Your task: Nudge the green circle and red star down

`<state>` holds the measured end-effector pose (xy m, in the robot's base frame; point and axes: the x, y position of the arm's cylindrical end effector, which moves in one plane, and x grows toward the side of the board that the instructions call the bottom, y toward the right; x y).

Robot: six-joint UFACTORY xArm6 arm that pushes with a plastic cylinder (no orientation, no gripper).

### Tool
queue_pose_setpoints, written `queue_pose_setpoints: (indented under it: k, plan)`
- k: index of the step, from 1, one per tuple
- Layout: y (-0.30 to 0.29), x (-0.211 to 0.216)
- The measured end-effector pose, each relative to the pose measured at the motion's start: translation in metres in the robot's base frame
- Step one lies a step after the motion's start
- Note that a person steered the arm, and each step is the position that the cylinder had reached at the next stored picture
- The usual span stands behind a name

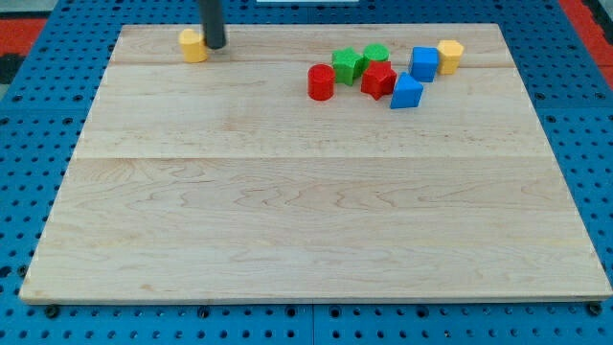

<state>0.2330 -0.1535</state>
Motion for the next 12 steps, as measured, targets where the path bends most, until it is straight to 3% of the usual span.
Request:
queue_pose_setpoints:
  k: [2,3,4,12]
  plan:
    - [0.203,-0.013]
    - [0.236,0.006]
    - [0.233,0.031]
    - [0.235,0.035]
